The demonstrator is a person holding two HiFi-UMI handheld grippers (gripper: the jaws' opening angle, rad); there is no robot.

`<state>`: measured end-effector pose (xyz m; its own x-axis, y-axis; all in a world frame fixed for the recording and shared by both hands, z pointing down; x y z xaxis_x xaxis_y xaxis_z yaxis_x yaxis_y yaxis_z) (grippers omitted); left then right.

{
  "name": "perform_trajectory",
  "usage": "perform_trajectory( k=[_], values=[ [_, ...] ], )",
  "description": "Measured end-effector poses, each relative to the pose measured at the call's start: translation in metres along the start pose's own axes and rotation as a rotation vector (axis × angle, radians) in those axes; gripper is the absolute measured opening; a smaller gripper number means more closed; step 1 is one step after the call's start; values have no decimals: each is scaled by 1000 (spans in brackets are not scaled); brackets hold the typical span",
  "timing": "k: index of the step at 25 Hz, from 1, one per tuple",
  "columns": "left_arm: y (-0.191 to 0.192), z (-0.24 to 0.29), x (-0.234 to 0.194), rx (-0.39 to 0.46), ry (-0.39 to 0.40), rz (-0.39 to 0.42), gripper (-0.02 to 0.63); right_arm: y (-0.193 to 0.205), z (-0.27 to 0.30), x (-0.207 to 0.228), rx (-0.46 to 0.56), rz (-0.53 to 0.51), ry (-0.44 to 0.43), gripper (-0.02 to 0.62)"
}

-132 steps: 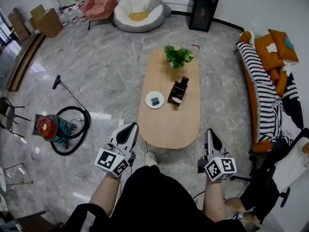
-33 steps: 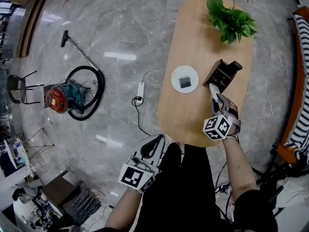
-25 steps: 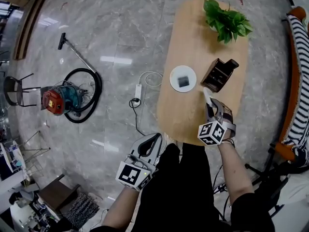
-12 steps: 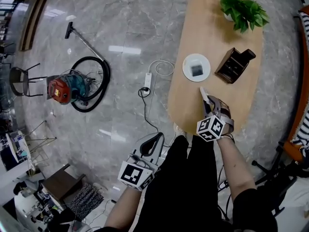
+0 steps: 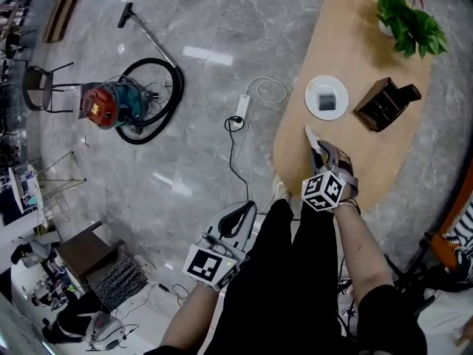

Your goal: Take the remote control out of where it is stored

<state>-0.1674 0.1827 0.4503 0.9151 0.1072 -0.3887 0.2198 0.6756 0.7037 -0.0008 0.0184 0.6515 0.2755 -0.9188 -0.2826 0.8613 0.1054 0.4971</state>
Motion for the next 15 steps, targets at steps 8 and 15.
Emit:
perform_trajectory(
  k=[8,15],
  values=[
    [9,5,5,-7,-9,-33,6,37,2,-9,-65,18,0,109],
    [17,12,3,-48,-15,-35,6,56,23,-12,-129,41,-7,109]
  ],
)
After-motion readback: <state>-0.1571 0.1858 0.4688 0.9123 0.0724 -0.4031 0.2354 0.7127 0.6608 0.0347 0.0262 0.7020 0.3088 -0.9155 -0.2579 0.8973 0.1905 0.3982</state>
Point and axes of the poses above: the fingertips, and each gripper's own axes: z forward along the fingers, x to its right, y out of its underside, the point moved 9 cm from there along -z, backward along the fingers, and after that the axes turned 3 degrees about -z, right-handed, at the moved point
